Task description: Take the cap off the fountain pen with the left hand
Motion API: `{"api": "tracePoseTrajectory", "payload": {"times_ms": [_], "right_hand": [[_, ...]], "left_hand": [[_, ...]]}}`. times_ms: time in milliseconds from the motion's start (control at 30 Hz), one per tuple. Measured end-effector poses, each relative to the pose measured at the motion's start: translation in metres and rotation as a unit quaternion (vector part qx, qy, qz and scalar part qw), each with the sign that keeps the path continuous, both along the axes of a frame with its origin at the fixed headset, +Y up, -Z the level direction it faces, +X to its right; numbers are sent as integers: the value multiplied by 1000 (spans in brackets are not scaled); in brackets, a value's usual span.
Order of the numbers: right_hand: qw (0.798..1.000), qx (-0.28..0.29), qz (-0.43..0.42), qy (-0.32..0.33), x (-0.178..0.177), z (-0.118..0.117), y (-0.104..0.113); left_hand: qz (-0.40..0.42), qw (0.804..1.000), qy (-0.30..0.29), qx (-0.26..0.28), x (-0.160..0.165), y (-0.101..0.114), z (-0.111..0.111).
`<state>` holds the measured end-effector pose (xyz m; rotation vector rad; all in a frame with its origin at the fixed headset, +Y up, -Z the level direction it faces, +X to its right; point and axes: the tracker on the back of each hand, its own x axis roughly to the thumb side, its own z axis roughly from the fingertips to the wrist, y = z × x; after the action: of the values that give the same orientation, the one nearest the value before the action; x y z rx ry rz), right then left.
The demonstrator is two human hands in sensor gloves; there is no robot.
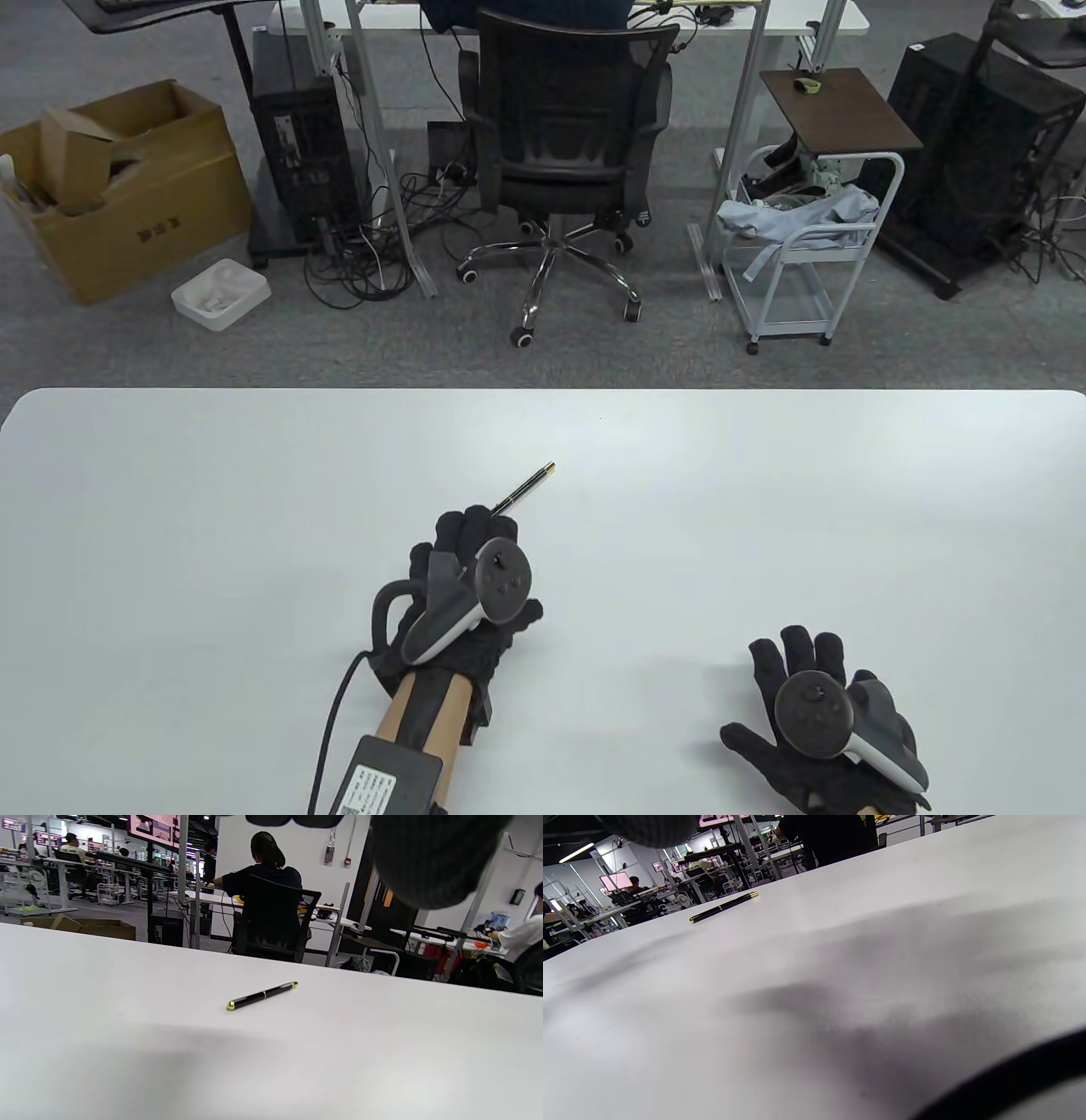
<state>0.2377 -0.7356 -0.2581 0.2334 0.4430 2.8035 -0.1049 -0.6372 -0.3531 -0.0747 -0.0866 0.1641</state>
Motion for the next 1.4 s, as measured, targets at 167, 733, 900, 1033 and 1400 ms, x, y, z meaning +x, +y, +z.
{"api": "tracePoseTrajectory", "payload": {"times_ms": [167,733,900,1033,1400], "right_hand": [[1000,-6,-9,3,4,-1,-1],[999,-8,-6,48,-5,0,-5],[998,-2,-10,56,-9,0,-2],[998,-10,-5,59,-11,1,-6],[998,-19,-22,58,-10,0,-7]], "left_hand": [[18,999,39,-28,-3,-15,-57],[-105,980,146,-87,6,-120,-171],[-113,979,153,-72,6,-130,-178],[-115,978,161,-65,8,-129,-176],[-112,979,156,-67,12,-127,-171]]}}
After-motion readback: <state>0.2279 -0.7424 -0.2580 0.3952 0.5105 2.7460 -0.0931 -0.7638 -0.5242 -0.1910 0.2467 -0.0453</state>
